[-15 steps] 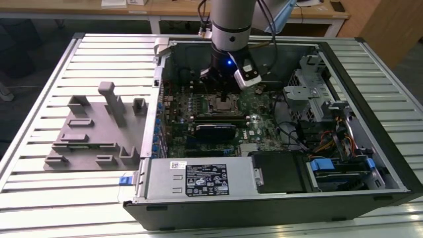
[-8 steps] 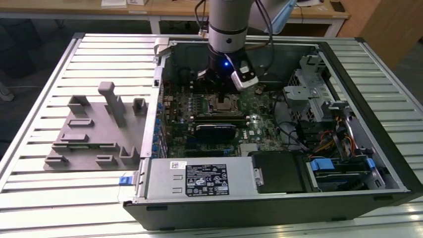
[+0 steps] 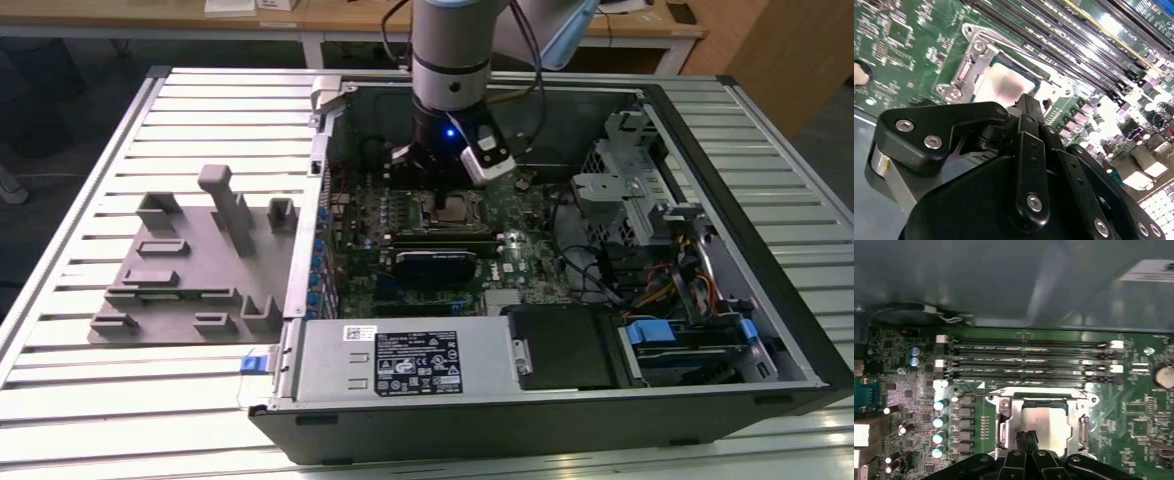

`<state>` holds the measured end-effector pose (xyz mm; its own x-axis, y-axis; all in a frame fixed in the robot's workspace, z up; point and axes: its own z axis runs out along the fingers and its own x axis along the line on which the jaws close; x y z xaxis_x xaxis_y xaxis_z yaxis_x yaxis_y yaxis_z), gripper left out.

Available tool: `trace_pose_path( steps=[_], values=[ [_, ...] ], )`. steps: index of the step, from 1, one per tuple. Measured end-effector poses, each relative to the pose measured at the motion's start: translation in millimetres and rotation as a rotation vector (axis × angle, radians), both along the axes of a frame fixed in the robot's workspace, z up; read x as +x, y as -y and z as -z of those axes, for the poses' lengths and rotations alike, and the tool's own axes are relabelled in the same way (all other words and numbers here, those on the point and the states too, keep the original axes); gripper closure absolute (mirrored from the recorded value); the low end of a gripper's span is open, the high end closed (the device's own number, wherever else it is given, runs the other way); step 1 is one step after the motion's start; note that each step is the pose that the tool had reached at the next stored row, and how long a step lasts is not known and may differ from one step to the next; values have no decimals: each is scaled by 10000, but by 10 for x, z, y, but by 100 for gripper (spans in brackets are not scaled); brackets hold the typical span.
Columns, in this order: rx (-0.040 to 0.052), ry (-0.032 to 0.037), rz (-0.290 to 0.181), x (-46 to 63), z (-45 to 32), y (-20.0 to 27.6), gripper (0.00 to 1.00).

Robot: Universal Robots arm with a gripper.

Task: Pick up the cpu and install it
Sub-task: 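Close the cpu cover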

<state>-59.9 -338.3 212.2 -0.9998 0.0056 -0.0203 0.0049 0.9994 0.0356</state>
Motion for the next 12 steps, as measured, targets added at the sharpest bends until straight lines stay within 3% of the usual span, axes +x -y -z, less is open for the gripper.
trace_pose_path(
  steps=[5, 12],
  values=[
    [1, 1, -215, -80, 47, 0, 89],
    [1, 1, -552, -99, 117, 0, 89]
  ],
)
